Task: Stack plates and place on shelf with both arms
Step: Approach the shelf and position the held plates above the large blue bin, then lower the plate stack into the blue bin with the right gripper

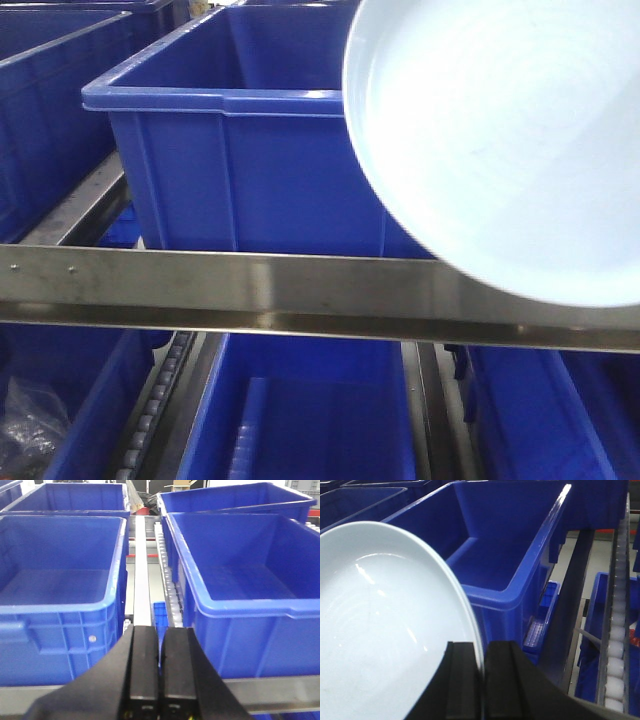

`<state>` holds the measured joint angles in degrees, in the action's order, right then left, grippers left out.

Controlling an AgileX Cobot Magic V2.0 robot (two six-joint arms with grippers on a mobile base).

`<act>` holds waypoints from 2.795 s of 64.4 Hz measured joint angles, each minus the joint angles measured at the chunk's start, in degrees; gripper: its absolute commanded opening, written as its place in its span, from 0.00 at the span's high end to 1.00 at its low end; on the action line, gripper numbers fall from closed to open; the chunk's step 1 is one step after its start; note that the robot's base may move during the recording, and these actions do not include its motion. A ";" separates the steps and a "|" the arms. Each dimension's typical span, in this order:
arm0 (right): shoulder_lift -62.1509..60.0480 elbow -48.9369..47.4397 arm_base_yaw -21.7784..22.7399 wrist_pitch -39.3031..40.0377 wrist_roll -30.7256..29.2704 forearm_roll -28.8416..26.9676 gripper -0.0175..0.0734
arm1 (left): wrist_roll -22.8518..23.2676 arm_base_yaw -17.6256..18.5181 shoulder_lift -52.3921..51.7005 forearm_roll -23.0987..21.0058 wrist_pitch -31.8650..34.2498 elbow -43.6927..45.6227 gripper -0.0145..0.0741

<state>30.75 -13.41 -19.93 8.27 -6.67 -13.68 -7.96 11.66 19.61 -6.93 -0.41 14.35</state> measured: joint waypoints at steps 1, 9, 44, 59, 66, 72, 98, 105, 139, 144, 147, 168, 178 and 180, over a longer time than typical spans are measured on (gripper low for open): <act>0.00 0.00 0.00 0.00 0.00 0.00 0.75 | 0.00 0.00 0.00 0.00 0.00 0.00 0.75; 0.00 0.00 0.00 0.00 0.00 0.00 0.75 | 0.00 0.00 0.00 0.00 0.00 0.00 0.75; 0.00 0.00 0.00 0.00 0.00 0.00 0.75 | 0.00 0.00 0.00 0.00 0.00 0.00 0.75; 0.00 0.00 0.00 0.00 0.00 0.00 0.75 | 0.00 0.00 0.00 0.00 0.00 0.00 0.75; 0.00 0.00 0.00 0.00 0.00 0.00 0.75 | 0.00 0.00 0.00 0.00 0.00 0.00 0.75; 0.00 0.00 0.00 0.11 0.00 0.00 0.75 | 0.00 0.00 0.00 0.00 0.00 0.00 0.75; 0.00 0.00 0.00 0.11 0.00 0.00 0.75 | 0.00 0.00 0.00 0.00 0.00 0.00 0.75; 0.00 0.00 0.00 0.00 0.00 0.00 0.75 | 0.00 0.00 0.00 0.00 0.00 0.00 0.75; 18.62 -22.99 -0.65 -3.99 0.00 0.09 0.75 | 0.00 0.00 0.00 0.00 0.00 0.00 0.75; 24.20 -27.59 -1.83 -4.03 0.00 0.09 0.75 | 0.00 0.00 0.00 0.00 0.00 0.00 0.75; 27.71 -30.27 -2.90 -4.03 0.00 0.09 0.75 | 0.00 0.00 0.00 0.00 0.00 0.00 0.75; 49.51 -44.12 -6.93 -2.78 0.00 0.09 0.75 | 0.00 0.00 0.00 0.00 0.00 0.00 0.75; 55.76 -47.13 -6.98 -2.31 0.00 0.09 0.73 | 0.00 0.00 0.00 0.00 0.00 0.00 0.75; 56.55 -47.44 -6.98 -2.13 0.00 0.09 0.72 | 0.00 0.00 0.00 0.00 0.00 0.00 0.75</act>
<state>87.30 -60.85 -26.91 6.14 -6.67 -13.60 -7.96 11.66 19.61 -6.93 -0.41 14.35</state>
